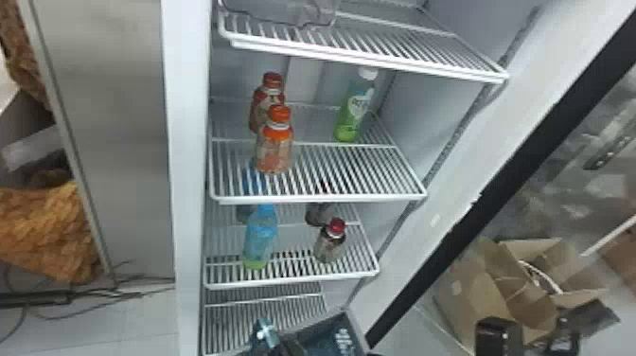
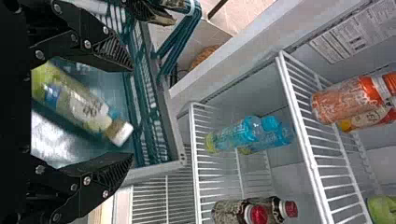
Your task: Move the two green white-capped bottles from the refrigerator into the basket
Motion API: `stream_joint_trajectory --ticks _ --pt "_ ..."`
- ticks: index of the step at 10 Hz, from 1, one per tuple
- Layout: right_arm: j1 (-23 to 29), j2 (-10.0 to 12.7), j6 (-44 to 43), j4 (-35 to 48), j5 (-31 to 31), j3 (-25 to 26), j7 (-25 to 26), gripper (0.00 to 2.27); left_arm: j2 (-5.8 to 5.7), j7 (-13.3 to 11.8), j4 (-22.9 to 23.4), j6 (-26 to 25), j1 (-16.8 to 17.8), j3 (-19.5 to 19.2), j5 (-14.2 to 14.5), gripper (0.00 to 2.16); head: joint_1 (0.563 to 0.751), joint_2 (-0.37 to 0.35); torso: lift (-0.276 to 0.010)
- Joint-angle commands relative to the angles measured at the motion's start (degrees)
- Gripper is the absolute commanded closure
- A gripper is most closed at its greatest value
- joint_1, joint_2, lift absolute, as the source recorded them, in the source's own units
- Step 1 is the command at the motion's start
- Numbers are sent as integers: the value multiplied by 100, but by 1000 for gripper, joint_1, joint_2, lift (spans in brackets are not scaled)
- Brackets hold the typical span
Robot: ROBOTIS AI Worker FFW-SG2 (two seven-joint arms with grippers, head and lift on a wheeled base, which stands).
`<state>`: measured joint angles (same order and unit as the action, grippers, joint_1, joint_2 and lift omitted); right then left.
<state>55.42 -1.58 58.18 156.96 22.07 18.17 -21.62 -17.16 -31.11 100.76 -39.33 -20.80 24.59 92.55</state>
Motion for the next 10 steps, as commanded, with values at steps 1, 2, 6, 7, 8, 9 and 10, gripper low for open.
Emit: stream_joint_trajectory --ticks 1,2,6,7,8,9,10 --pt "-58 0 -81 -38 -13 0 8 450 3 0 -1 9 -15 -14 0 1214 695 -350 -4" --pt "-58 0 -165 -38 -48 0 0 450 3 0 -1 9 -15 -14 0 1216 695 -350 -4" --pt "-114 0 -545 47 -322 137 149 447 3 0 -1 9 -1 -3 0 1214 695 -350 -4" --pt "-156 0 -657 61 -436 171 184 447 3 0 -1 9 -1 -3 0 1214 695 -350 -4" --pt "-170 -26 -854 89 -527 183 281 447 3 0 -1 -5 13 -3 0 1214 695 -350 -4" --pt "-227 -70 -1135 75 -607 160 422 447 3 0 -1 -5 13 -3 0 1216 695 -350 -4" --pt "-424 -114 -1416 -94 -642 160 465 447 3 0 -1 -5 27 9 0 1214 695 -350 -4"
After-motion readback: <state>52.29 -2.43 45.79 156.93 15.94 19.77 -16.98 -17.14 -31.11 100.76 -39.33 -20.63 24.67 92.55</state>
